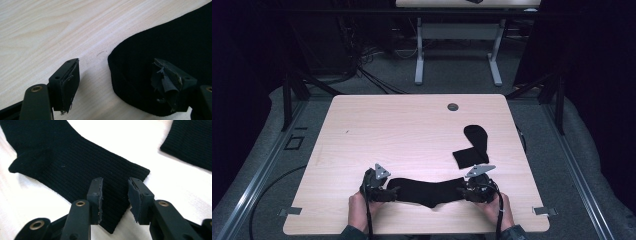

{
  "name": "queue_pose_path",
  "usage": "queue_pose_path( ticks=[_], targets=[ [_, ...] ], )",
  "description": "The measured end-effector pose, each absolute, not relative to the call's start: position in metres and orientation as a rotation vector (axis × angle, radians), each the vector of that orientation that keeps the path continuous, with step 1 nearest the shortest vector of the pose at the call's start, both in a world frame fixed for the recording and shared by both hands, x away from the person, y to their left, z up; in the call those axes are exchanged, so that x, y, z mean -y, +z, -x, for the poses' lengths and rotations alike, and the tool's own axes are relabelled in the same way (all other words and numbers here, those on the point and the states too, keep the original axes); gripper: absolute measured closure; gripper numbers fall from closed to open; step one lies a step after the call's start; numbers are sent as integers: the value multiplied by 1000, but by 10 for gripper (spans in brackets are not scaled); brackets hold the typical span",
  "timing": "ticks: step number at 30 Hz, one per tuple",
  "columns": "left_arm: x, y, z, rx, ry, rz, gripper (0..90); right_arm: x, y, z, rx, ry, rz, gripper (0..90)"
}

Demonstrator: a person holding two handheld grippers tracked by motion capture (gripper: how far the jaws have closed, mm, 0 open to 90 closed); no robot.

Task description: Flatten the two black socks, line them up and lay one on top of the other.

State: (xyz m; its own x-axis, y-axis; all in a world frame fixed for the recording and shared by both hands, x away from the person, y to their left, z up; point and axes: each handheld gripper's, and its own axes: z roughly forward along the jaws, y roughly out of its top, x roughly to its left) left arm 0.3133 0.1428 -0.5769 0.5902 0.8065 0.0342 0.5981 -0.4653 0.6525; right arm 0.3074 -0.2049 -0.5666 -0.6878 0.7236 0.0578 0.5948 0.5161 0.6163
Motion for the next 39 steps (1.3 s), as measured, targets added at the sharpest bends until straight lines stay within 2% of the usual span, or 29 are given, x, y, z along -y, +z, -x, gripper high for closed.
queue_pose_path(
  ticks=[20,24,27,29,32,39],
  targets=[
    [-144,-578,-276,-1055,446,-2228,235,218,-567,-282,-2591,940,-1163,649],
    [-144,-577,-275,-1040,450,-2240,208,217,-567,-279,-2598,921,-1158,641],
    [-149,-573,-271,-1039,468,-2196,164,217,-565,-277,-2583,942,-1158,505],
    [-156,-568,-268,-1044,493,-2156,148,223,-560,-277,-2540,1020,-1170,486],
    [-171,-564,-270,-1083,531,-2111,113,232,-550,-283,-2469,1062,-1192,400],
    [-202,-577,-278,-1217,557,-2056,22,245,-533,-321,-2299,1053,-1280,299]
  ],
)
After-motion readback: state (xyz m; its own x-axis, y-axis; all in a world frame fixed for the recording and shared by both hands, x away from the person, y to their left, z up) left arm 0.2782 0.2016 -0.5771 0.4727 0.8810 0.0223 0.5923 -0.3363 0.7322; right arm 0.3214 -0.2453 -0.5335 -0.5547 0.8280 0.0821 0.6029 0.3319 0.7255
